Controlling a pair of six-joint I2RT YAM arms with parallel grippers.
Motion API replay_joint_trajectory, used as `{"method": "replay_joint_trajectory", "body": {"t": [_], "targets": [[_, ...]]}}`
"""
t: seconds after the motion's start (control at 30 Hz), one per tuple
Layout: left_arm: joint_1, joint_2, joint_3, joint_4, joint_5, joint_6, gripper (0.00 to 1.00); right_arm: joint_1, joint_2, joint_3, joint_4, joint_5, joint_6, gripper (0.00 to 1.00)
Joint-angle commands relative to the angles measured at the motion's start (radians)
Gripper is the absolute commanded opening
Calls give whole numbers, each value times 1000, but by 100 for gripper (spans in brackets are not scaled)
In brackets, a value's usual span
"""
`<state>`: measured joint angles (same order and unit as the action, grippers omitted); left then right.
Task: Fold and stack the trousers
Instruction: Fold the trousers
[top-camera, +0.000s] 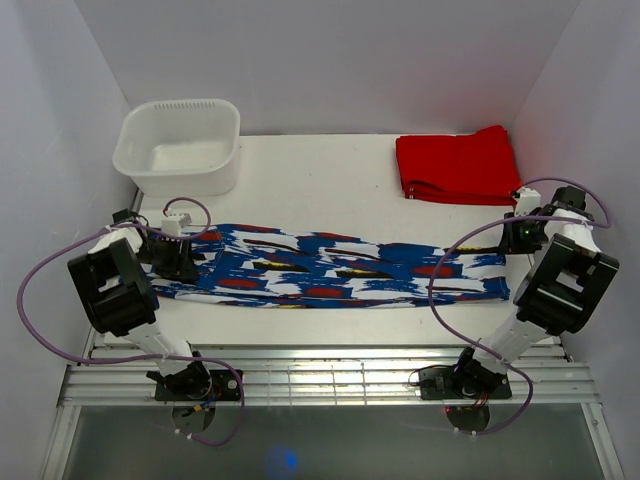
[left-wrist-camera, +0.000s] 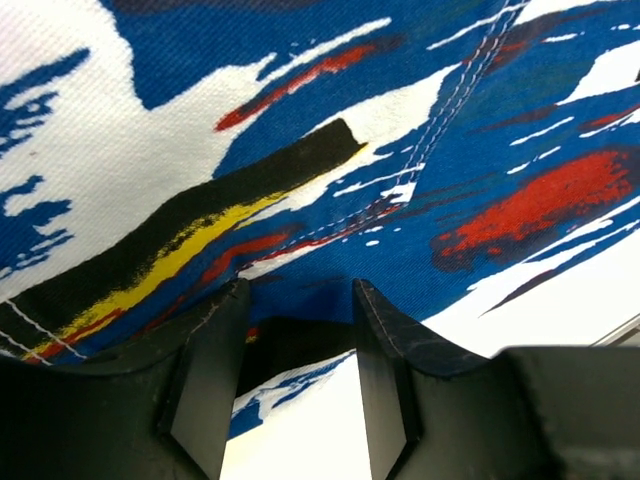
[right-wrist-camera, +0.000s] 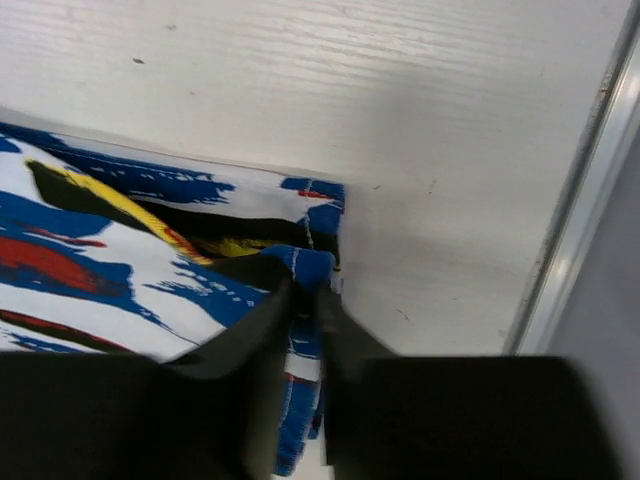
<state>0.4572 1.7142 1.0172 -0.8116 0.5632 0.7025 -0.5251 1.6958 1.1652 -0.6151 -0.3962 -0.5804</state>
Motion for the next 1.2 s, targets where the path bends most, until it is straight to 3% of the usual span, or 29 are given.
{"method": "replay_joint_trajectory", "body": {"t": [0.0, 0.07, 0.1, 0.17, 0.27, 0.37, 0.4, 0.5, 0.6, 0.67, 0.7, 0.77, 0.8, 0.9, 1.17], "targets": [[-5, 1, -32, -11, 3, 25, 57, 0, 4, 16, 66, 118, -28, 30], [-5, -51, -16, -47, 36, 66, 62, 0, 25, 37, 31, 140, -51, 56], [-5, -77, -9, -64, 76, 84, 63, 0, 27, 53, 17, 154, -73, 76], [-5, -155, 30, -119, 115, 144, 68, 0, -1, 70, -18, 142, -88, 86], [-5, -215, 113, -239, 176, 230, 69, 16, -65, 106, -85, 56, -134, 90], [-20, -287, 139, -369, 216, 420, 67, 69, -120, 155, -231, -103, -248, 85], [-29, -307, 129, -388, 211, 499, 65, 117, -133, 166, -274, -189, -286, 75], [-81, -376, 42, -414, 179, 606, 58, 241, -202, 143, -386, -321, -420, 60], [-147, -407, -55, -397, 158, 715, 52, 412, -290, 48, -355, -372, -452, 49], [-160, -400, -87, -385, 184, 771, 50, 523, -352, -37, -280, -357, -411, 45], [-166, -390, -100, -380, 194, 790, 50, 666, -370, -68, -223, -333, -324, 44], [-187, -357, -121, -370, 222, 837, 49, 790, -395, -140, -79, -259, -265, 44], [-205, -344, -129, -341, 228, 841, 50, 901, -398, -165, 20, -213, -206, 44], [-235, -295, -131, -298, 237, 824, 49, 1083, -364, -217, 122, -124, -148, 43], [-281, -277, -189, -201, 216, 796, 51, 1269, -222, -243, 303, -3, -96, 38]]}}
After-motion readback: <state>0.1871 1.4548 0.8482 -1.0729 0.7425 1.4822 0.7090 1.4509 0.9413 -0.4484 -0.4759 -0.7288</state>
